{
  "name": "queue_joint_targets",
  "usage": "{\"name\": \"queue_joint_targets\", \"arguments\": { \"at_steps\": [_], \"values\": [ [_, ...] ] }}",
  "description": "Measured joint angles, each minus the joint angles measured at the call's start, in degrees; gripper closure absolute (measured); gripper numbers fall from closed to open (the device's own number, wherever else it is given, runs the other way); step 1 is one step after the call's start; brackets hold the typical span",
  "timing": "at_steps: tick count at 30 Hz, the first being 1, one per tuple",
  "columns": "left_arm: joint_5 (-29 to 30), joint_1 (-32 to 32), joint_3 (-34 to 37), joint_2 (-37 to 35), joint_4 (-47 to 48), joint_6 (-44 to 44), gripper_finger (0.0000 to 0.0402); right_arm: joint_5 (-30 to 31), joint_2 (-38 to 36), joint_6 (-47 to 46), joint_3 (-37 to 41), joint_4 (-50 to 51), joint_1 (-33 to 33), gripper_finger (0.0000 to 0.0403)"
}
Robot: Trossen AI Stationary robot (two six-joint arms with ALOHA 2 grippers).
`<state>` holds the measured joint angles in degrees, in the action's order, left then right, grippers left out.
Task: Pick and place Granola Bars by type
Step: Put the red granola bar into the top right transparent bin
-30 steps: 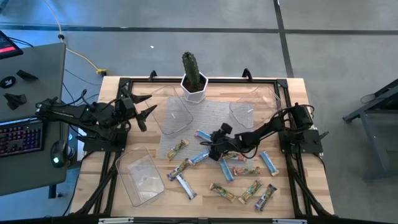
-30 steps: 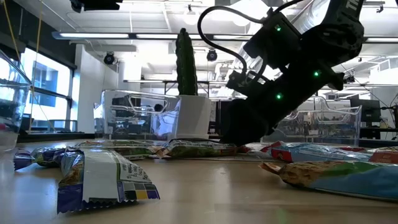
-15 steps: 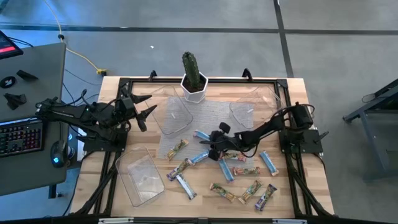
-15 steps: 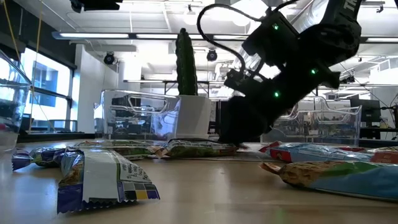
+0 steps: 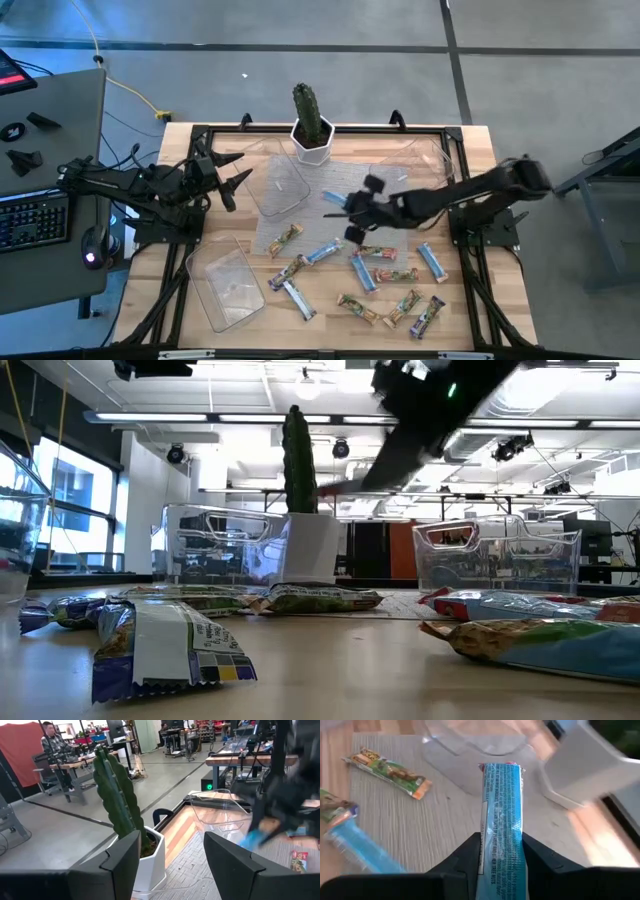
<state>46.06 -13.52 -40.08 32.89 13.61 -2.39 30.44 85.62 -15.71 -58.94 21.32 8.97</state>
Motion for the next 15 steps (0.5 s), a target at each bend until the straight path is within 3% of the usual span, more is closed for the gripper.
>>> {"name": "queue_joint_targets", "arguments": {
  "at_steps": [4,8,15],
  "values": [
    [0.0,0.0,0.0,0.0,0.0,0.0,0.0189,4.2,-8.6,-6.3,-3.7,16.8,0.0,0.0302],
    [0.1,0.0,0.0,0.0,0.0,0.0,0.0189,7.9,-17.5,-12.4,-2.5,27.4,-0.6,0.0303],
    [0.1,0.0,0.0,0.0,0.1,0.0,0.0189,4.1,-30.4,-21.9,8.7,31.8,-3.3,0.0294]
  ]
}}
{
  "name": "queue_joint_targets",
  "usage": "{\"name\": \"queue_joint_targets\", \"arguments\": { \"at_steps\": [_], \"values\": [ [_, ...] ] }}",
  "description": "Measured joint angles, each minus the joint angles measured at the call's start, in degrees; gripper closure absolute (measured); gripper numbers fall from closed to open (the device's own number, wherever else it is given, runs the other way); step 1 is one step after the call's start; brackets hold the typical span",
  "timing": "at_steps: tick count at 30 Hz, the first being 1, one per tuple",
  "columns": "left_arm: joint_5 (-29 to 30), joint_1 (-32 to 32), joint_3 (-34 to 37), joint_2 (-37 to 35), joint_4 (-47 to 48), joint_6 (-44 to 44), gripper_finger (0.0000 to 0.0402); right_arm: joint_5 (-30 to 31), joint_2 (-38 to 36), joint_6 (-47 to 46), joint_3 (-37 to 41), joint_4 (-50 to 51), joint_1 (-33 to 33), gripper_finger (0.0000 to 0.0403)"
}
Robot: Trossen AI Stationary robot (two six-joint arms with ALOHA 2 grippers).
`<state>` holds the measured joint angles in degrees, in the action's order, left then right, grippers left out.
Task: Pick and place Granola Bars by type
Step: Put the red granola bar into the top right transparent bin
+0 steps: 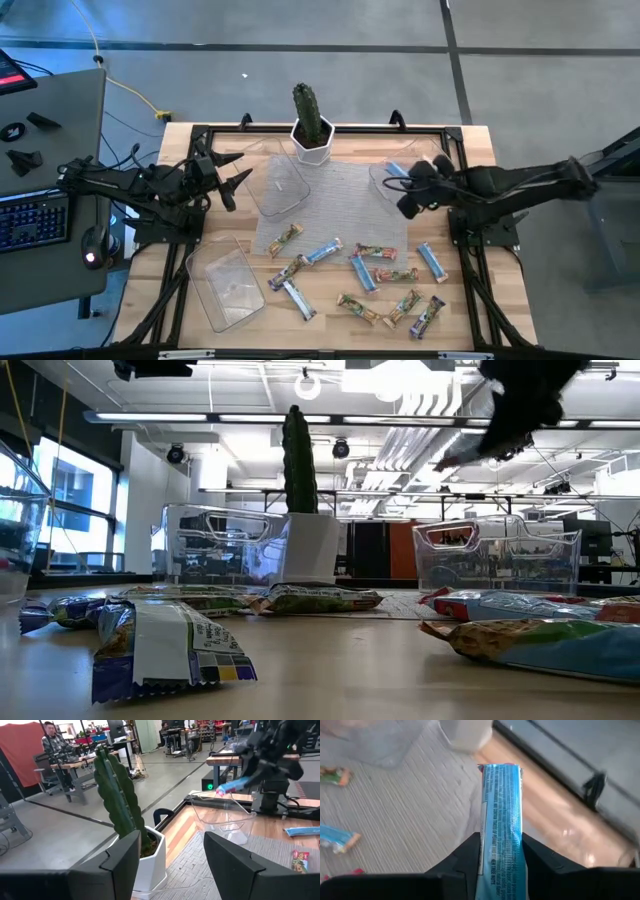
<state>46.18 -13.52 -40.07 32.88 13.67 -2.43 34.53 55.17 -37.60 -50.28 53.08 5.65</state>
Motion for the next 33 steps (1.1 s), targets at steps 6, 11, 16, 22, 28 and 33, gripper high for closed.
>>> {"name": "queue_joint_targets", "arguments": {
  "at_steps": [6,11,16,22,28,33],
  "values": [
    [0.0,0.0,0.0,0.0,0.0,0.0,0.0189,-3.2,-3.2,-1.1,13.4,-9.0,-4.2,0.0278],
    [0.0,0.0,0.0,0.0,-0.1,0.0,0.0189,-6.4,-2.1,3.3,18.1,-16.5,-10.9,0.0273],
    [0.0,0.0,0.0,0.0,-0.1,0.1,0.0189,-11.1,-0.1,9.6,18.1,-18.3,-17.1,0.0272],
    [0.0,0.0,0.0,0.0,-0.1,0.2,0.0189,-14.7,0.4,16.2,15.0,-20.1,-21.1,0.0272],
    [0.0,0.0,0.0,0.0,-0.1,0.3,0.0189,-19.6,0.4,27.2,10.2,-23.4,-20.1,0.0272],
    [-0.2,0.0,0.0,0.0,0.2,0.3,0.0189,-24.1,0.4,33.2,8.2,-28.1,-18.4,0.0272]
  ]
}}
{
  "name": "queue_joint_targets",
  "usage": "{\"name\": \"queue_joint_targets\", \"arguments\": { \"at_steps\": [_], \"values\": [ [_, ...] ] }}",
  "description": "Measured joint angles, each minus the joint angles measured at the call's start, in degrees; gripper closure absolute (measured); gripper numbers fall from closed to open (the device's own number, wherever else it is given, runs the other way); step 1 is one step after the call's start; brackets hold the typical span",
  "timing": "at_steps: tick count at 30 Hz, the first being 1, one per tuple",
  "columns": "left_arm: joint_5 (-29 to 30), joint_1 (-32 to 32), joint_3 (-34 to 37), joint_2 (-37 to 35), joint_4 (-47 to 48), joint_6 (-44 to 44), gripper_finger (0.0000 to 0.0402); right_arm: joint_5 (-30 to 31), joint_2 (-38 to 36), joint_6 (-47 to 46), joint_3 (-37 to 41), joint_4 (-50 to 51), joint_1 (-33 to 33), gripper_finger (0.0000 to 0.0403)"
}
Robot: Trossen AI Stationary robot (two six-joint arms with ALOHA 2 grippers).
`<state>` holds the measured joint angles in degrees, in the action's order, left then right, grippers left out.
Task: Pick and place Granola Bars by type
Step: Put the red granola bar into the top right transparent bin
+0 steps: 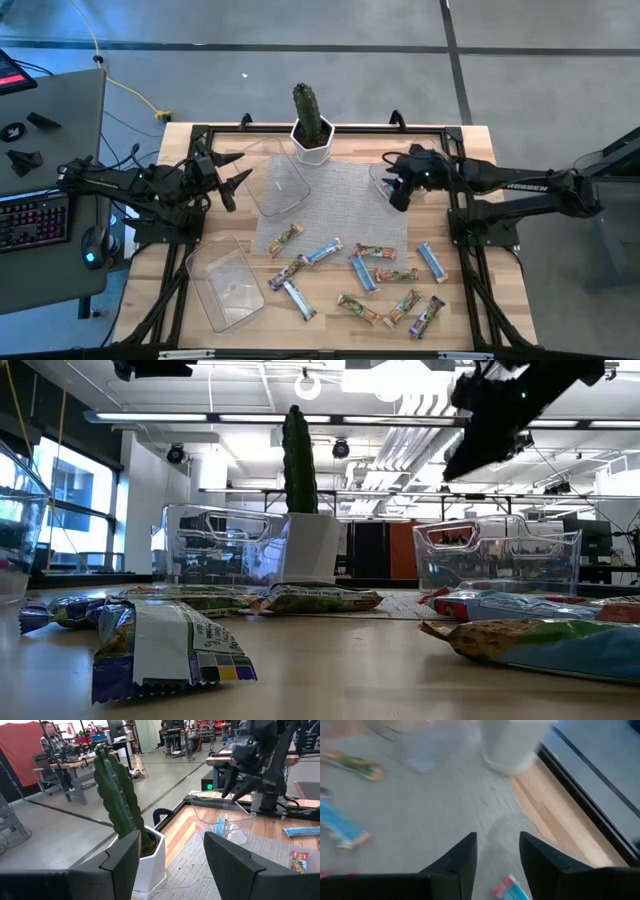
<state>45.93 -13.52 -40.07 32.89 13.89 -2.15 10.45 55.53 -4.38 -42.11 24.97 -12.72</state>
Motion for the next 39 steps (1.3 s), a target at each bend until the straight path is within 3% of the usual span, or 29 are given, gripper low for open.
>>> {"name": "queue_joint_targets", "arguments": {
  "at_steps": [14,22,29,34,39],
  "values": [
    [-0.6,0.0,0.0,0.0,4.0,2.9,0.0189,-3.9,0.0,16.9,0.0,-10.7,0.4,0.0272],
    [-1.5,0.0,0.0,0.0,3.9,3.0,0.0189,-13.9,0.0,9.3,0.0,-18.4,0.8,0.0263],
    [-1.5,0.0,0.0,0.0,3.9,3.0,0.0189,-19.8,0.0,4.3,0.0,-17.8,2.0,0.0202],
    [-1.5,0.0,0.0,0.0,3.8,3.4,0.0189,-19.8,0.0,4.5,0.0,-14.6,7.8,0.0169],
    [-1.5,0.0,0.0,0.0,3.7,4.2,0.0189,-13.8,0.1,-2.0,0.1,-10.8,17.0,0.0175]
  ]
}}
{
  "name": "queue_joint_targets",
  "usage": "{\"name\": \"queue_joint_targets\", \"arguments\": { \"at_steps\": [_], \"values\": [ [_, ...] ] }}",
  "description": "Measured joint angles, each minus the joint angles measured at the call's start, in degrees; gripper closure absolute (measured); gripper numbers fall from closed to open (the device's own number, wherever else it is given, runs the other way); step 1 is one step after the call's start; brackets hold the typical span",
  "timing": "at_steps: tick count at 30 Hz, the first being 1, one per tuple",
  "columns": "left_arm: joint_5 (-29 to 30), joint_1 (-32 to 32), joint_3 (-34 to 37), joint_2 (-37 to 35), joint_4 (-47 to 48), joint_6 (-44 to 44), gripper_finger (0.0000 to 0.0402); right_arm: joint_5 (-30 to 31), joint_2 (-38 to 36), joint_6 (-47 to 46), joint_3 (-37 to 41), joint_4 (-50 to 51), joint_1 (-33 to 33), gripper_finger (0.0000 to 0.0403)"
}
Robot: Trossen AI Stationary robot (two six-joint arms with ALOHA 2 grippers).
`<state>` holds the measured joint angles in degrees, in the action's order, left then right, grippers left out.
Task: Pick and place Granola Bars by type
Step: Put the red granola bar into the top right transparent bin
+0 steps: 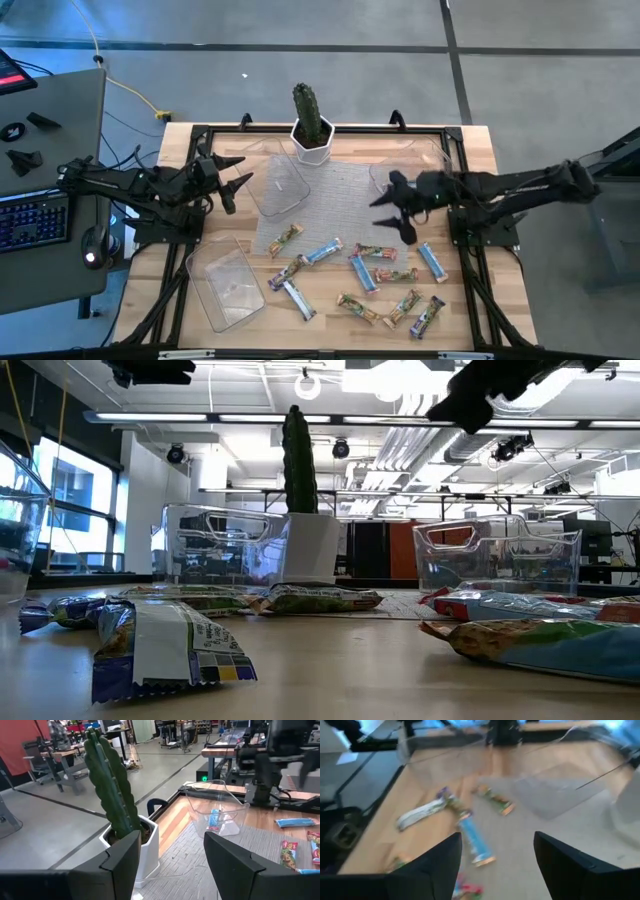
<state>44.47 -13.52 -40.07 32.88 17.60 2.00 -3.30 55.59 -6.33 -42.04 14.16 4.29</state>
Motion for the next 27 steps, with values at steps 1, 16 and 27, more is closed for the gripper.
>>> {"name": "queue_joint_targets", "arguments": {
  "at_steps": [1,16,27],
  "values": [
    [0.0,0.0,0.0,0.0,-0.2,0.1,0.0189,0.6,0.0,-1.3,0.0,1.1,2.0,0.0178],
    [0.0,0.0,0.0,0.0,-1.1,1.8,0.0189,6.4,17.5,-14.5,0.0,14.5,19.4,0.0183],
    [-1.5,0.0,0.0,0.0,-1.1,1.7,0.0189,13.8,30.6,-14.7,0.0,13.4,19.5,0.0182]
  ]
}}
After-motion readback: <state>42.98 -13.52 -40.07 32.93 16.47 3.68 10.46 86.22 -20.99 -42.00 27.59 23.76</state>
